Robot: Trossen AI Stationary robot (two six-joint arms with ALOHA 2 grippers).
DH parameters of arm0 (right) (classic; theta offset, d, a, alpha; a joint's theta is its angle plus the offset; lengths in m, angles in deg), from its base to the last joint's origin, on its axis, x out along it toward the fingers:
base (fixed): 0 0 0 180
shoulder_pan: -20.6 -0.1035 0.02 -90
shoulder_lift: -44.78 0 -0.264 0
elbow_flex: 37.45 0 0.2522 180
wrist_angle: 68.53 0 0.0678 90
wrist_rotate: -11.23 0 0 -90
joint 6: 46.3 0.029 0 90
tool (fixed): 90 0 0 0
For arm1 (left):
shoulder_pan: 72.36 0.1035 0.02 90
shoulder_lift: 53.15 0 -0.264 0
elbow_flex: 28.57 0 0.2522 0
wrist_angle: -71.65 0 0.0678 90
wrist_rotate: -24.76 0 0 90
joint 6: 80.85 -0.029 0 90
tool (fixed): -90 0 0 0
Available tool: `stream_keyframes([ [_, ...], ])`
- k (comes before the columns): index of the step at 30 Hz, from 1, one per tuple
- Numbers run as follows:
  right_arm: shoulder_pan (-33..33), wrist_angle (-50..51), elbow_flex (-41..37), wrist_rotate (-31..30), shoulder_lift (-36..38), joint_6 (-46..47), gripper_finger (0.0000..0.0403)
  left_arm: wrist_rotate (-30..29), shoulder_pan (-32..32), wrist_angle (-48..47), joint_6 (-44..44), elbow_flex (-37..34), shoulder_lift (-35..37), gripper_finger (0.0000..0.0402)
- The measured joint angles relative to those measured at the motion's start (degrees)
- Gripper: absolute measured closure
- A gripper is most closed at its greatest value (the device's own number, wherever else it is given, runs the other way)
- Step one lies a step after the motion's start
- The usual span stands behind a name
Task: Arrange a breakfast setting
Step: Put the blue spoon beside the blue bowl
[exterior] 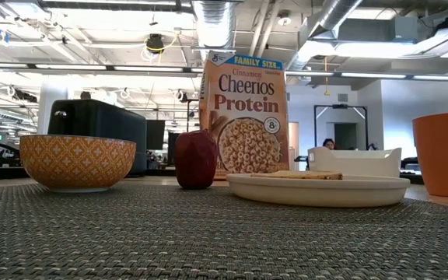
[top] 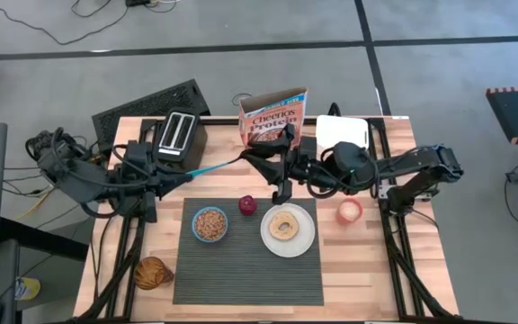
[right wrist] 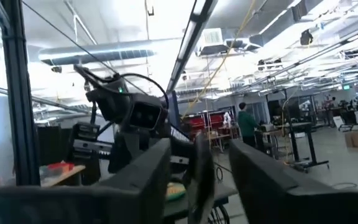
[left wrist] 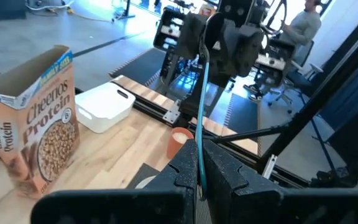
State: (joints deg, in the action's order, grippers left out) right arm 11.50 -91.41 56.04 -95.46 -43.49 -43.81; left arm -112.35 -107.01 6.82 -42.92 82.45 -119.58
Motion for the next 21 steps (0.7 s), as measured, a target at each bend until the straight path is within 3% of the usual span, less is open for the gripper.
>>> stream_keyframes([
  [9, 0.0, 0.8, 0.0, 0.0, 0.0, -2.3, 0.0362, -0.5, 0.0, -0.3, -0.4, 0.0, 0.0, 0.0401],
  [15, 0.3, 3.8, 0.0, 0.2, 0.8, -2.3, 0.0364, 2.2, 0.0, -1.7, -0.8, -0.1, 0.0, 0.0400],
  [21, 0.3, 18.4, 1.9, 0.6, 3.9, -0.1, 0.0362, 7.0, 0.9, -9.5, 6.2, 0.0, -2.3, 0.0357],
])
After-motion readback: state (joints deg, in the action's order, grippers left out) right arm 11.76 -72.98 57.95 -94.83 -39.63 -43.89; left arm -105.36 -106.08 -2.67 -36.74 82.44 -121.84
